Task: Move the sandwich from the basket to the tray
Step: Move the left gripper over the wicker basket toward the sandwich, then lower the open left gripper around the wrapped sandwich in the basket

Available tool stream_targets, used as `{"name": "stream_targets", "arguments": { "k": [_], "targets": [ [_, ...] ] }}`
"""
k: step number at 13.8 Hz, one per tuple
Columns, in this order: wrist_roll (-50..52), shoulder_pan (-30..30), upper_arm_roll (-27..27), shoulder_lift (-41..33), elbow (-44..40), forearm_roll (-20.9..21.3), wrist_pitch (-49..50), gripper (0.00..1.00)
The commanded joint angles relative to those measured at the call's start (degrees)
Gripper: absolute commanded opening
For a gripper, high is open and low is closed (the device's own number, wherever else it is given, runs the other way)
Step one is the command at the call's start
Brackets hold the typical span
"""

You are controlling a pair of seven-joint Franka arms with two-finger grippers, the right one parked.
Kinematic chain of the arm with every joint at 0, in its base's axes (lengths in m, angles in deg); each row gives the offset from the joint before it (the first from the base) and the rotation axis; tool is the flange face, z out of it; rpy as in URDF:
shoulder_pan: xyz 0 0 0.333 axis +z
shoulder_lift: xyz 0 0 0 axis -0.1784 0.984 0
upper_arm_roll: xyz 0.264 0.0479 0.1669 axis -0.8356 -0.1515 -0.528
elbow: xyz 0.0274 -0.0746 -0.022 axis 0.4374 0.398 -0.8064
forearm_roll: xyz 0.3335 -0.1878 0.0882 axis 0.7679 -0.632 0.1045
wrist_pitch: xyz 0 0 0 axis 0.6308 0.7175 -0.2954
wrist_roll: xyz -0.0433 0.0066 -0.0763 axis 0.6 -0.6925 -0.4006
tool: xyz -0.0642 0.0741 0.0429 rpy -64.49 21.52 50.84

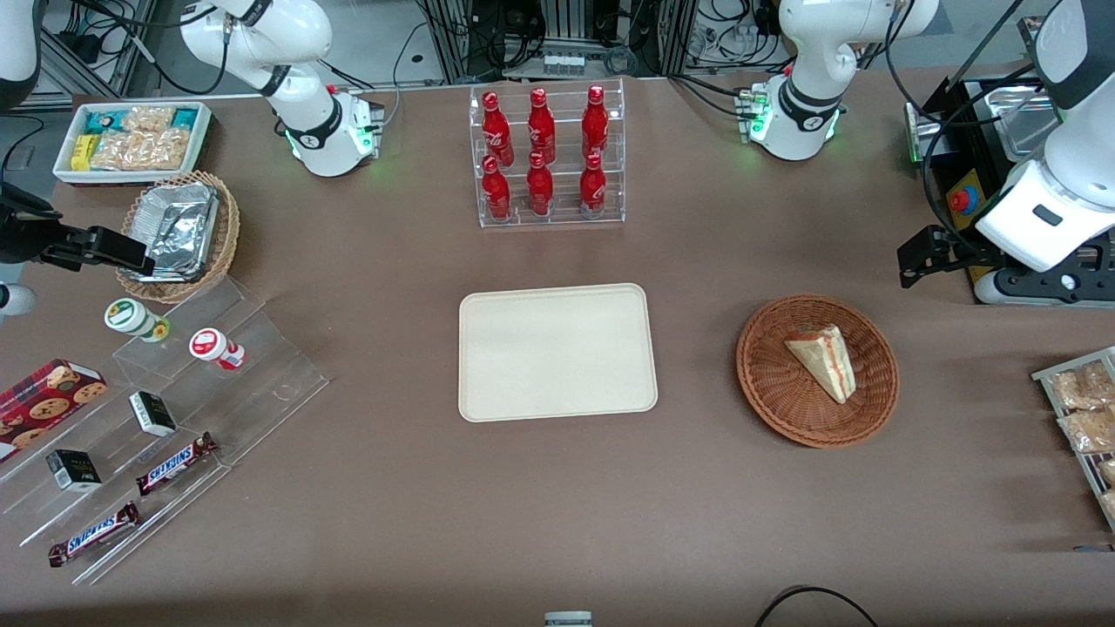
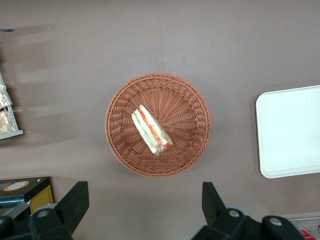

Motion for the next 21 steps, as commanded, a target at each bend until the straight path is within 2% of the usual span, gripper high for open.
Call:
{"name": "stream_targets", "arguments": {
  "k": [1, 4, 10, 14, 21],
  "targets": [
    [0.04, 0.24, 0.08, -0.98, -0.66, -0.5, 2.19, 1.0],
    [0.22, 0.24, 0.08, -0.21, 0.74, 0.2, 0.71, 1.0],
    [6.08, 0.15, 0.08, -4.77, 24.45, 0.38, -22.2, 1.0],
    [12.78, 0.15, 0.08, -5.38, 35.27, 0.38, -34.08, 1.0],
    [22.52, 0.24, -0.01, -1.44, 42.67, 0.29, -46.04, 1.0]
  ]
}}
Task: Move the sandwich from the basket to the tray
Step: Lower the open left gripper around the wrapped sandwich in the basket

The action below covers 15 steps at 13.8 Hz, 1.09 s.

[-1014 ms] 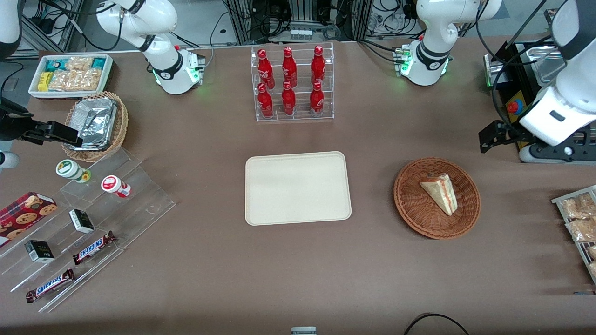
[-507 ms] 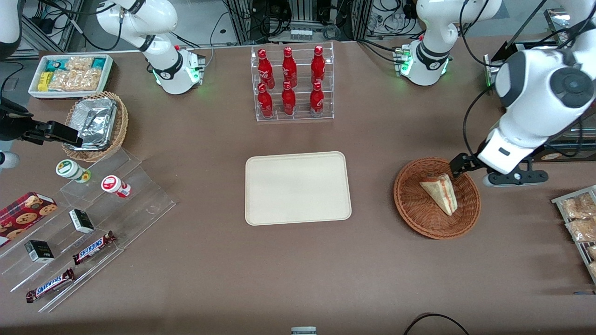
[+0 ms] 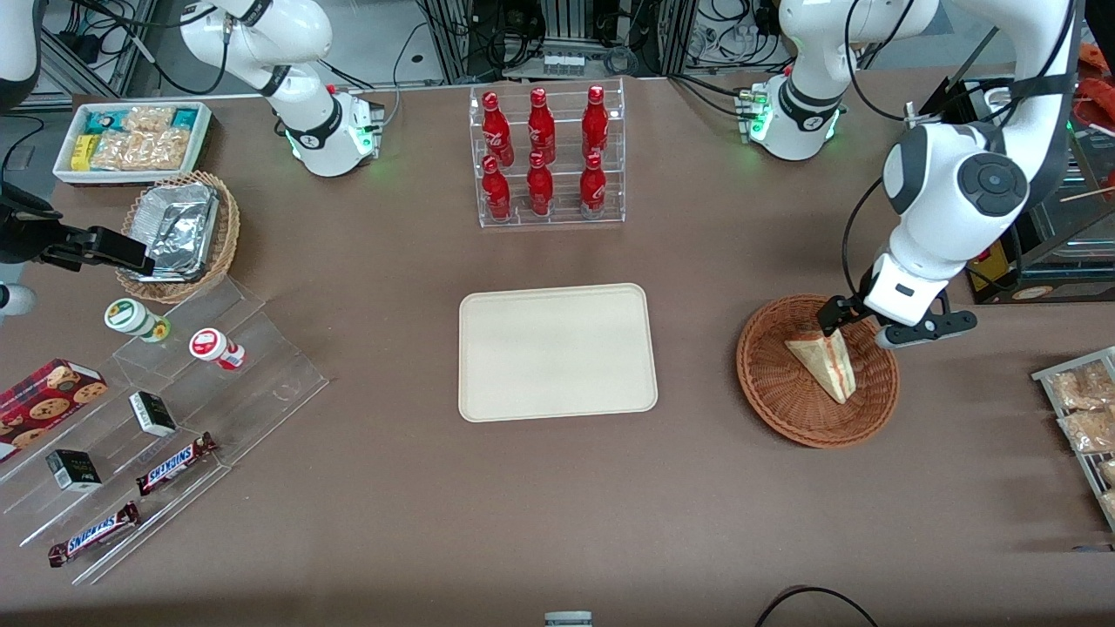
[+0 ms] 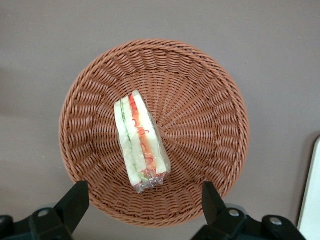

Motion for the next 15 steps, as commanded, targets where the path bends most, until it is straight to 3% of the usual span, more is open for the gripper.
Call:
{"name": "stream_targets", "arguments": {
  "k": [1, 9, 13, 14, 15],
  "targets": [
    [3.95, 0.21, 0.11, 1.54, 2.76, 0.24, -5.26, 1.0],
    [6.84, 0.21, -1.39, 9.62, 5.75, 0.06, -16.69, 1.0],
    [7.82, 0.13, -1.39, 10.6, 6.11, 0.06, -17.58, 0.98],
    [7.82, 0.13, -1.39, 10.94, 6.02, 0.06, -17.58, 0.79],
    [7.74, 0.13, -1.39, 10.86, 5.93, 0.06, -17.49, 0.36]
  ]
}}
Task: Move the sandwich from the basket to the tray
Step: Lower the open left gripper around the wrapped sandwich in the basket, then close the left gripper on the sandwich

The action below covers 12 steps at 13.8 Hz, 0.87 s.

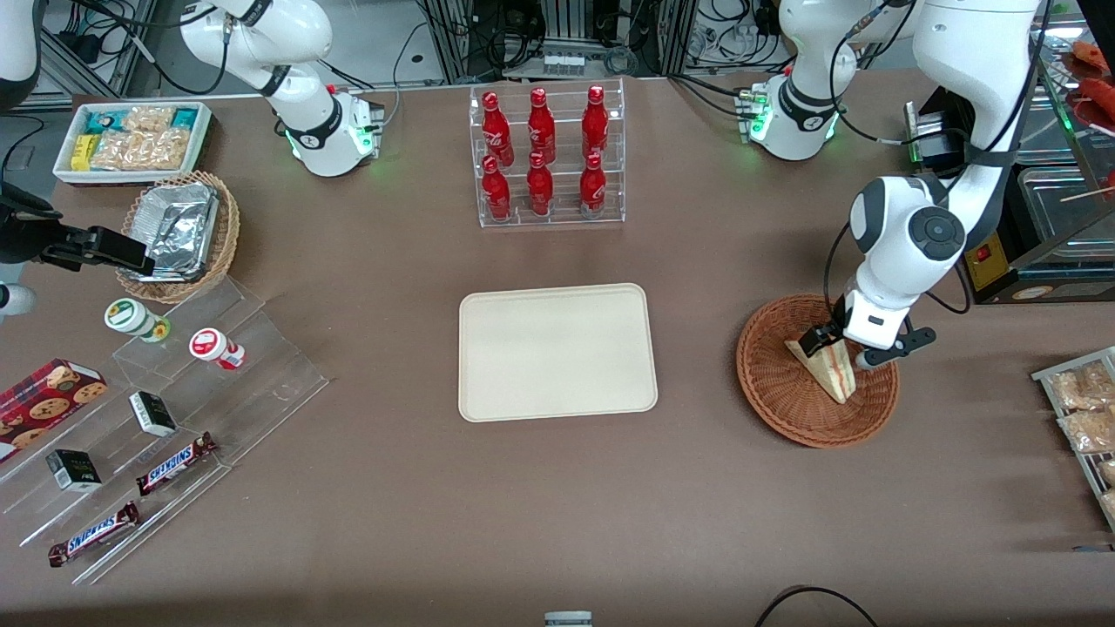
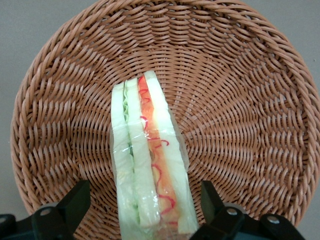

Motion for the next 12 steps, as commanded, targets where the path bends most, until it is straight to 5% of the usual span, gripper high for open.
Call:
{"name": "stream_targets", "arguments": {
  "k": [1, 6, 12],
  "targets": [
    [0.91, -0.01, 0.21, -0.38, 0.24, 0.08, -0.67, 0.04],
    [0.39, -0.18, 0.38, -5.29, -2.56, 0.26, 6.77, 0.0],
    [1.0, -0.88, 4.15, -7.15, -22.13, 0.26, 31.63, 0.0]
  ]
}}
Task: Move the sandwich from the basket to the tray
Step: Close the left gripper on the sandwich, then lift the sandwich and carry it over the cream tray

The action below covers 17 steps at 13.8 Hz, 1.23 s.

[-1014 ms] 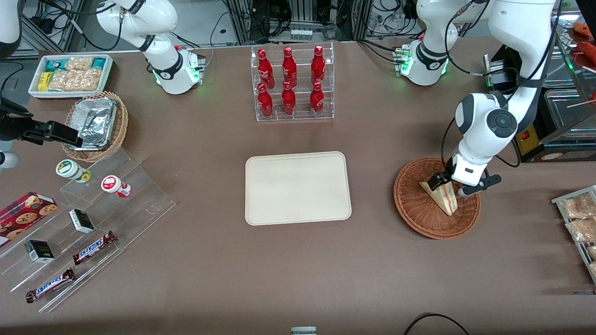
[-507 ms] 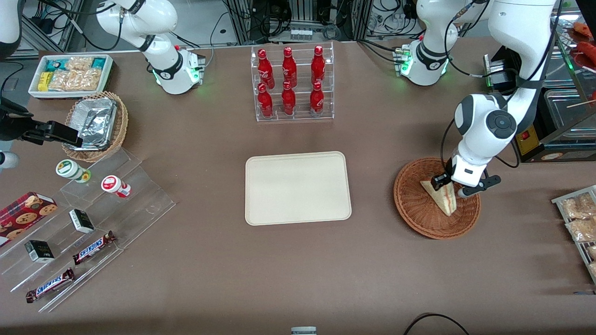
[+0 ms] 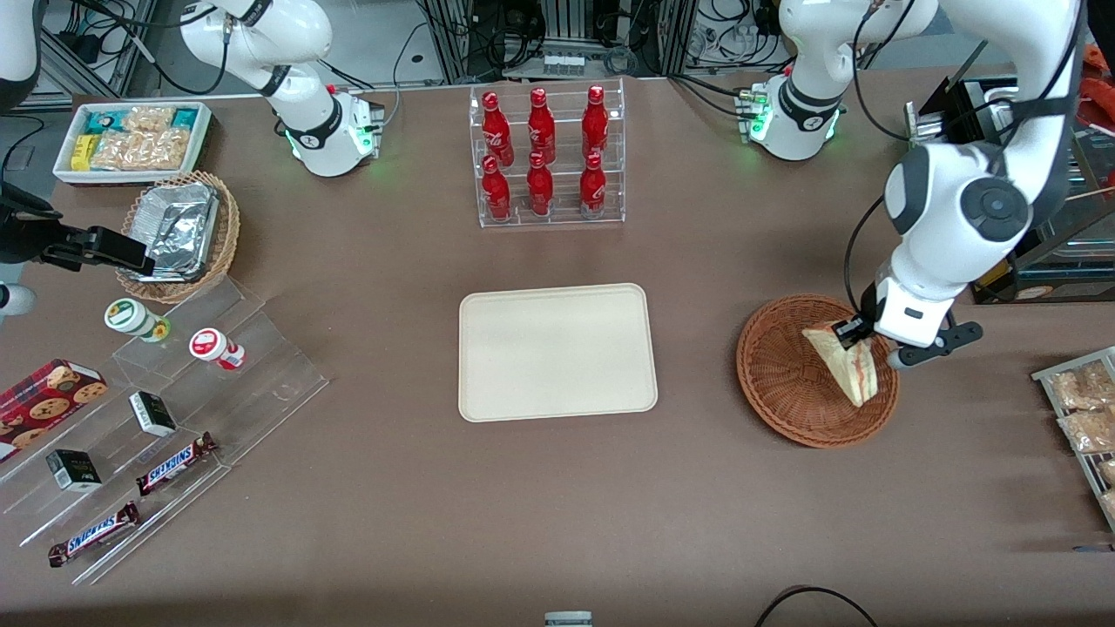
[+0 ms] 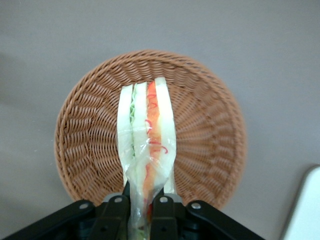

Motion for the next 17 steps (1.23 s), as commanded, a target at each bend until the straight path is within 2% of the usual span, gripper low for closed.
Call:
{"name": "stream_targets", "arguments": {
  "k": [1, 4, 7, 10, 14, 17],
  "targets": [
    [0.98, -0.33, 3.53, 1.15, -11.8, 0.16, 12.66, 0.0],
    [2.9, -0.51, 10.2, 3.52, -20.44, 0.08, 20.53, 0.0],
    [6.6, -0.51, 17.76, 5.98, -22.74, 0.08, 20.54, 0.0],
    [11.78, -1.29, 25.59, 11.68, -25.46, 0.95, 19.93, 0.0],
    [20.2, -12.88, 25.96, 25.38, -33.53, 11.74, 19.23, 0.0],
    [25.31, -19.47, 25.78, 32.69, -37.33, 16.58, 14.23, 0.0]
  ]
}}
